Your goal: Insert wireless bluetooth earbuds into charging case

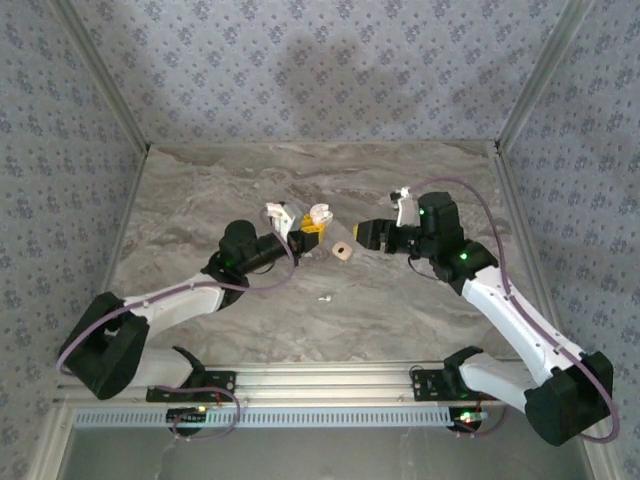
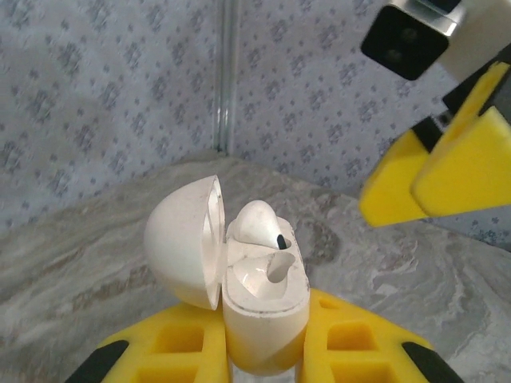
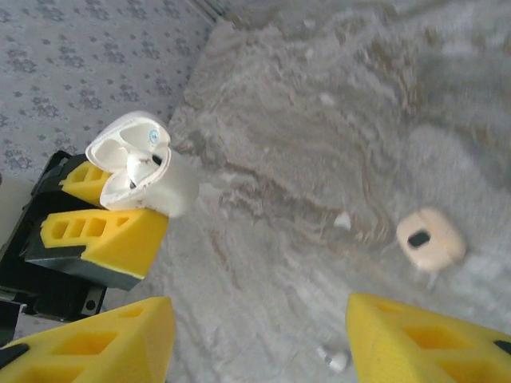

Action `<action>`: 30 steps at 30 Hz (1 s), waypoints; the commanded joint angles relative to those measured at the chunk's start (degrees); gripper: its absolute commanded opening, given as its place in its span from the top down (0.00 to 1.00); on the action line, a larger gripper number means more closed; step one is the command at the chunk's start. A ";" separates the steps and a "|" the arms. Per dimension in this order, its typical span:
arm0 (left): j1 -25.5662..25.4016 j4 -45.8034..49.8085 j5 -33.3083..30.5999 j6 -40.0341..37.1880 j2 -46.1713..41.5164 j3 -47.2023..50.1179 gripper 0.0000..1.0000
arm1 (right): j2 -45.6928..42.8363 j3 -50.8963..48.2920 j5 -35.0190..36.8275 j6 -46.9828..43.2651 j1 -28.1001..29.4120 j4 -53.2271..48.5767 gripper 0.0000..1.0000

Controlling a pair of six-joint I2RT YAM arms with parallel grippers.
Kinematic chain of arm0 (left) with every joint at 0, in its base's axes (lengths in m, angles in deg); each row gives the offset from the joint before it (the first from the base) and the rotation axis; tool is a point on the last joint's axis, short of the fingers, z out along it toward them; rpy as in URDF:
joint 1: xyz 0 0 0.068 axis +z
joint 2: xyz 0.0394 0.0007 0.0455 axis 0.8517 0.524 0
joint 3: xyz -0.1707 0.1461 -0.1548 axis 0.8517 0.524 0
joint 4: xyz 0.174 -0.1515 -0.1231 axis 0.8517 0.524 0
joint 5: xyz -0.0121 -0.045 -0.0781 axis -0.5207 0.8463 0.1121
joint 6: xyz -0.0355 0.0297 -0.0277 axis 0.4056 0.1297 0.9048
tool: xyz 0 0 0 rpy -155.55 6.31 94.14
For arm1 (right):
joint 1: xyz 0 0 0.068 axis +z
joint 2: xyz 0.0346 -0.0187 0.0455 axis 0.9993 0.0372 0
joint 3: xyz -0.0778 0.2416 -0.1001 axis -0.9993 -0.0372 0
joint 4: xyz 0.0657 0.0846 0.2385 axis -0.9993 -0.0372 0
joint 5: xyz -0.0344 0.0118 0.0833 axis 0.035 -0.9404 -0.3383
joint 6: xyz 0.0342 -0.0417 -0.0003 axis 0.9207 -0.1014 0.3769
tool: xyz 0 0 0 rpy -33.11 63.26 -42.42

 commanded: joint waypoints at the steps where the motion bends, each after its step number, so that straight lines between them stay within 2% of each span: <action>1: 0.94 6.16 -5.34 2.68 -4.40 1.98 0.85 | 0.17 0.57 5.97 15.18 4.63 -7.92 0.42; 8: 4.19 10.45 -13.97 10.11 -9.36 6.79 0.84 | 5.91 -4.21 13.87 38.98 17.18 -5.02 0.43; 14: 8.19 10.65 -17.82 16.15 -12.67 10.84 0.84 | 13.12 -5.66 14.56 47.82 21.46 -2.27 0.44; 19: 9.65 10.48 -19.44 17.14 -15.43 13.03 0.84 | 20.52 -6.00 11.76 52.47 23.05 2.61 0.52; 30: 10.45 11.51 -21.47 16.51 -19.03 14.81 0.82 | 29.58 -3.72 11.26 51.89 20.66 3.87 0.57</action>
